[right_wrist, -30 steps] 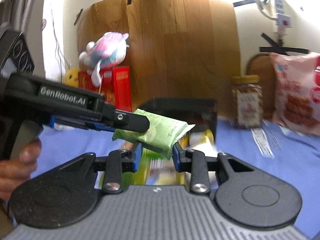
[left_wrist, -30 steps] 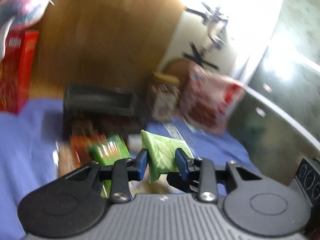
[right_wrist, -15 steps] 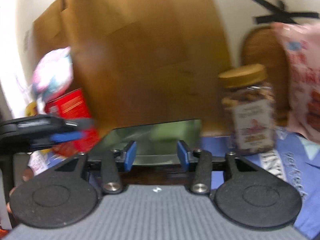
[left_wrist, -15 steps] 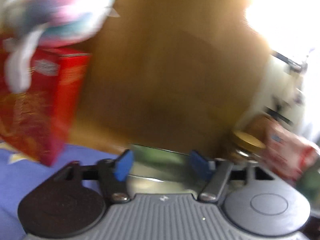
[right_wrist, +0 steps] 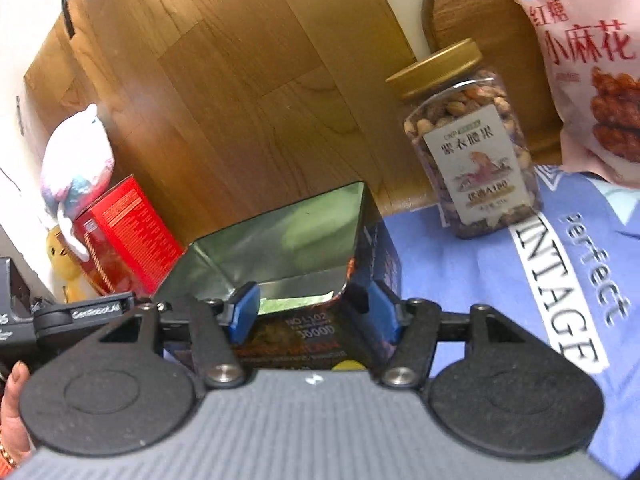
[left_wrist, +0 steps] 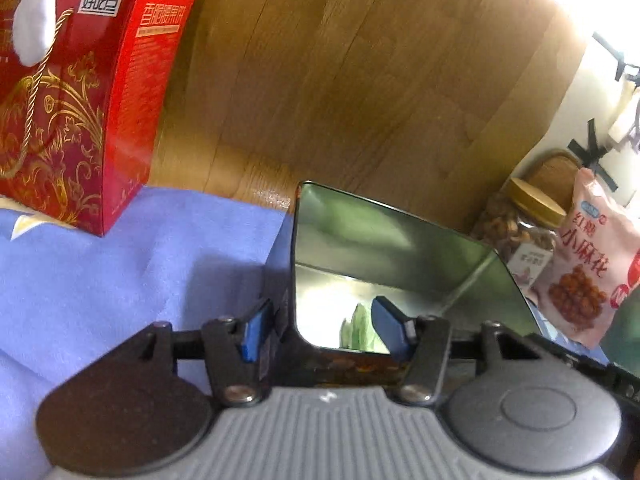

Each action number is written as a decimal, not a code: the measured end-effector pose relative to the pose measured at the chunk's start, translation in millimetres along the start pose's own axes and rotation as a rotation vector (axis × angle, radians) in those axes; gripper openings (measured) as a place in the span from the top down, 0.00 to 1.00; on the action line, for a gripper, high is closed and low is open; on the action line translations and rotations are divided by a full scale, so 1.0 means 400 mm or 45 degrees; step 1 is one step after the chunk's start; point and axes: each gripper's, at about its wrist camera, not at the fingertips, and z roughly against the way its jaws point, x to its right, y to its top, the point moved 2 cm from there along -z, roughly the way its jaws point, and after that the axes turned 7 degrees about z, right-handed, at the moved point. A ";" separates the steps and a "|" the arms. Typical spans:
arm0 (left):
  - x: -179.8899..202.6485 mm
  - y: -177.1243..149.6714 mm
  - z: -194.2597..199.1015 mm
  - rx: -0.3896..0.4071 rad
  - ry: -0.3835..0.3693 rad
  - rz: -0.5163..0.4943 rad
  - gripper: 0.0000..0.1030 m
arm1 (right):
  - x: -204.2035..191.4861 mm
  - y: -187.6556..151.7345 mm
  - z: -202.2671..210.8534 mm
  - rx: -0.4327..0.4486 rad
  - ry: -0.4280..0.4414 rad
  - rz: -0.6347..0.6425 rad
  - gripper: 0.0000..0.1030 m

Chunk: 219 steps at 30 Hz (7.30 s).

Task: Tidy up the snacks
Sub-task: 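Carry the green packet into the open black tin box and release, then grasp the clear pastry packet with the left gripper, then carry the pastry packet into the black tin box and release, then grasp the pink candy stick box with the left gripper, then lower the pink box into the black tin box and open the left gripper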

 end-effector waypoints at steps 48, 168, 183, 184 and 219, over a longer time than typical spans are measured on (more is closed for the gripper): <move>0.097 -0.448 0.283 -0.378 -0.560 -0.123 0.41 | -0.198 -0.421 0.358 -0.104 -0.109 0.628 0.53; -0.180 -0.328 0.342 -0.164 -0.363 0.246 0.59 | -0.170 -0.357 0.333 -0.117 0.090 0.245 0.64; -0.037 -0.392 0.373 -0.185 -0.399 -0.051 0.31 | -0.209 -0.444 0.402 -0.101 0.092 0.452 0.46; -0.022 -0.397 0.372 -0.179 -0.375 -0.098 0.31 | -0.210 -0.450 0.403 -0.098 0.086 0.463 0.46; 0.095 0.020 0.184 0.074 -0.261 -0.065 0.46 | -0.183 0.024 0.000 0.119 -0.005 0.556 0.61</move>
